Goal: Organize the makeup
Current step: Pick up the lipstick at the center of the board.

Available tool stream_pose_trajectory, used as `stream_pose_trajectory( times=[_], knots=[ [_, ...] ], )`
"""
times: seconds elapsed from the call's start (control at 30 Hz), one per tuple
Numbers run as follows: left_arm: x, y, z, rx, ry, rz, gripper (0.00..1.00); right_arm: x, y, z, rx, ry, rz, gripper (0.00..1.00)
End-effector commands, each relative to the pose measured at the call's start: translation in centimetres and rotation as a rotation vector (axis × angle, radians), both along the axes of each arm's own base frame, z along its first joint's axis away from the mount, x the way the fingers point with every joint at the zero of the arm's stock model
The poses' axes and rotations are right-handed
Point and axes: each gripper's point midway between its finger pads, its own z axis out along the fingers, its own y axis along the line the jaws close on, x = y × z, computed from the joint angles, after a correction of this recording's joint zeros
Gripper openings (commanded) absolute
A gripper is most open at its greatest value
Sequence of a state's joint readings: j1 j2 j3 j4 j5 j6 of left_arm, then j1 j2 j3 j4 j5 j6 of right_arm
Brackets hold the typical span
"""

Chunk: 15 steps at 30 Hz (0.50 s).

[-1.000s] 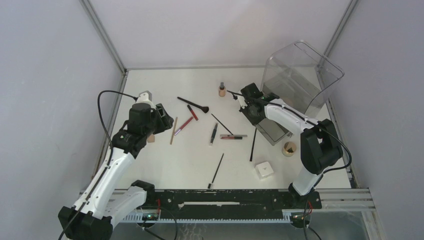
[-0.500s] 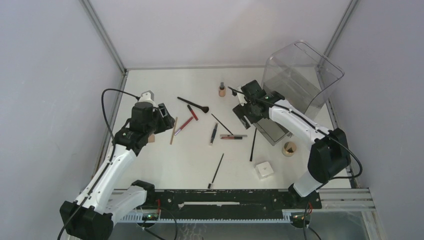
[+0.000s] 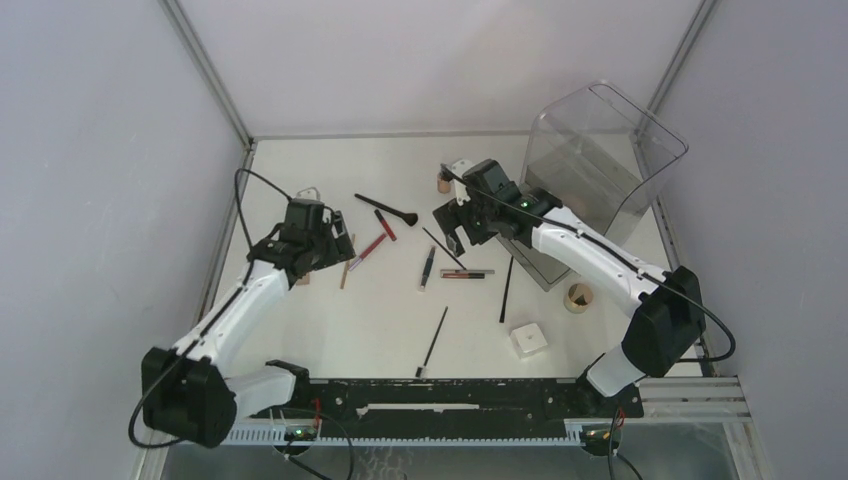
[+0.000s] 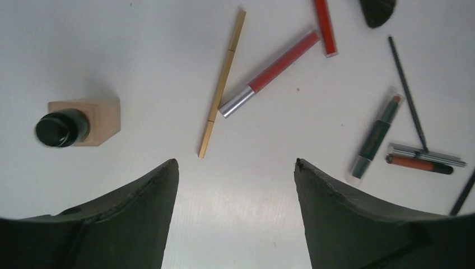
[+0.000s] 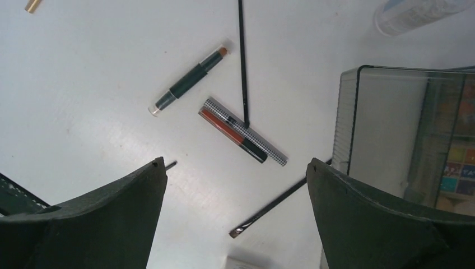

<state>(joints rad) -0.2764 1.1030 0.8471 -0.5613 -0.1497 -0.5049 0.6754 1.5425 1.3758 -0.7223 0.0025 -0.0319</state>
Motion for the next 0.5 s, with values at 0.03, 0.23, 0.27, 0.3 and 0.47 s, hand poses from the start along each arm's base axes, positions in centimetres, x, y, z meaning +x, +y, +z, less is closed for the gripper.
stream_pose_trajectory(
  times=[0.03,0.23,0.27,0.3,0.47],
  knots=[
    [2.8,-1.9,-1.2,-0.001,0.116,-0.049,0.78,1.3,0.4,2.3,0.097,-0.071,-0.155,1.0],
    [6.9,-3.8,-4.2,0.121,0.188,-0.106,0.69,2.2,-1.8,5.3,0.2,-0.136,-0.337,1.0],
    [7.4,-4.3,-4.7,0.122,0.193,-0.136,0.7,2.2,-2.2,5.6,0.196,-0.154,-0.346,1.0],
    [7.7,-4.8,-5.3,0.118,0.199,-0.167,0.69,2.1,-2.6,5.8,0.192,-0.165,-0.352,1.0],
    [9.2,-5.7,-7.3,0.162,0.255,-0.247,0.6,1.7,-4.6,5.8,0.164,-0.181,-0.408,1.0]
  ],
)
